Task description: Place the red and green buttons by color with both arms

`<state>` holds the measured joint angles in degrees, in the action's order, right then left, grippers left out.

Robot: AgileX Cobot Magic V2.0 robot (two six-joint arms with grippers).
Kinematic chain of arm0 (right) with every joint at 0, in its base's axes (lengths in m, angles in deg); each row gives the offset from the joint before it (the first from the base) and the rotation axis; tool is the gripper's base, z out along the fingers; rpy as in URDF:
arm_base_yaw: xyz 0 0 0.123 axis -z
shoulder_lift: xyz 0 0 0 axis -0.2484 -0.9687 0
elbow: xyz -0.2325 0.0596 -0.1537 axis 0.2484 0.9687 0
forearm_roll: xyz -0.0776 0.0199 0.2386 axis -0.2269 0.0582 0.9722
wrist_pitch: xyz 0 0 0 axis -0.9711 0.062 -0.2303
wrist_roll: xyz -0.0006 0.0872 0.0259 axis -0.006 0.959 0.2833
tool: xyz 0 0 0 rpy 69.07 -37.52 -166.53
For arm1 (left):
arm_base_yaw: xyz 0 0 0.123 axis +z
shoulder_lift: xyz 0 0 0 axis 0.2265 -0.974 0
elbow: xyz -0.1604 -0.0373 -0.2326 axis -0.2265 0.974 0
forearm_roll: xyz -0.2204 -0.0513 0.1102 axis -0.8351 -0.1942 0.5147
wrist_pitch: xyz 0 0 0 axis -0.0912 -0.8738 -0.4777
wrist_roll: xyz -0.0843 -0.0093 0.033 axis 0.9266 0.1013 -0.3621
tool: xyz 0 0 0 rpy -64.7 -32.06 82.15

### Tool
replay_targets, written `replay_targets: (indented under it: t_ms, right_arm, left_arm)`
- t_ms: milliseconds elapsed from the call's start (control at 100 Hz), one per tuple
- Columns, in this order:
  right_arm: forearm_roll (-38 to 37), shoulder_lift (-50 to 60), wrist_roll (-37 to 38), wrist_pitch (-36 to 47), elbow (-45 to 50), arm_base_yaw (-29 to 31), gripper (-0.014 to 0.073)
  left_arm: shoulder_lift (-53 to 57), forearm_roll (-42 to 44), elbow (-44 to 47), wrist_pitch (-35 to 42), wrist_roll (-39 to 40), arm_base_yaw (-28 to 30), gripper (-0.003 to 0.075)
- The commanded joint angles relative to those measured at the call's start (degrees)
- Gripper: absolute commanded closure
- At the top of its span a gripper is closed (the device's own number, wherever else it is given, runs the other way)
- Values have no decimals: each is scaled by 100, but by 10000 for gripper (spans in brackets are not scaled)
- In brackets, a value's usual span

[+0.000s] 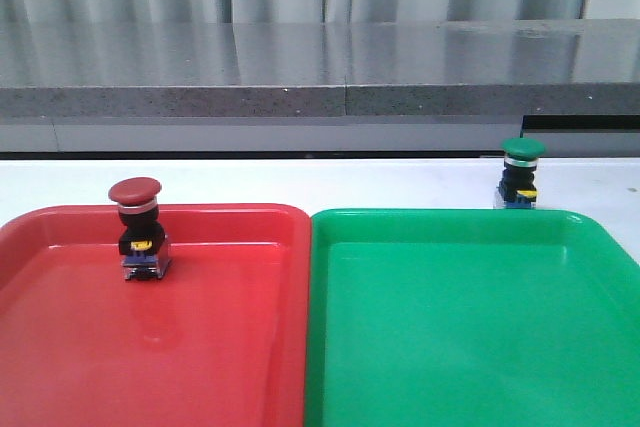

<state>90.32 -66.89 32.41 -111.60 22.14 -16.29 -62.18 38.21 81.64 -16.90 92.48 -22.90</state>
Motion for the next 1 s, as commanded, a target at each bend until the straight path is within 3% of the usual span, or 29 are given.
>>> replay_targets:
  t_ms: [0, 320, 990]
  right_arm:
    - [111, -73, 12, 500, -193, 39, -70]
    - [416, -803, 12, 824, -554, 39, -51]
    - [406, -5520, -28, 1032, -3103, 13, -51]
  left_arm:
    - [169, 4, 238, 468, 23, 8, 739]
    - [169, 4, 238, 468, 23, 8, 739]
    - [169, 4, 238, 468, 23, 8, 739]
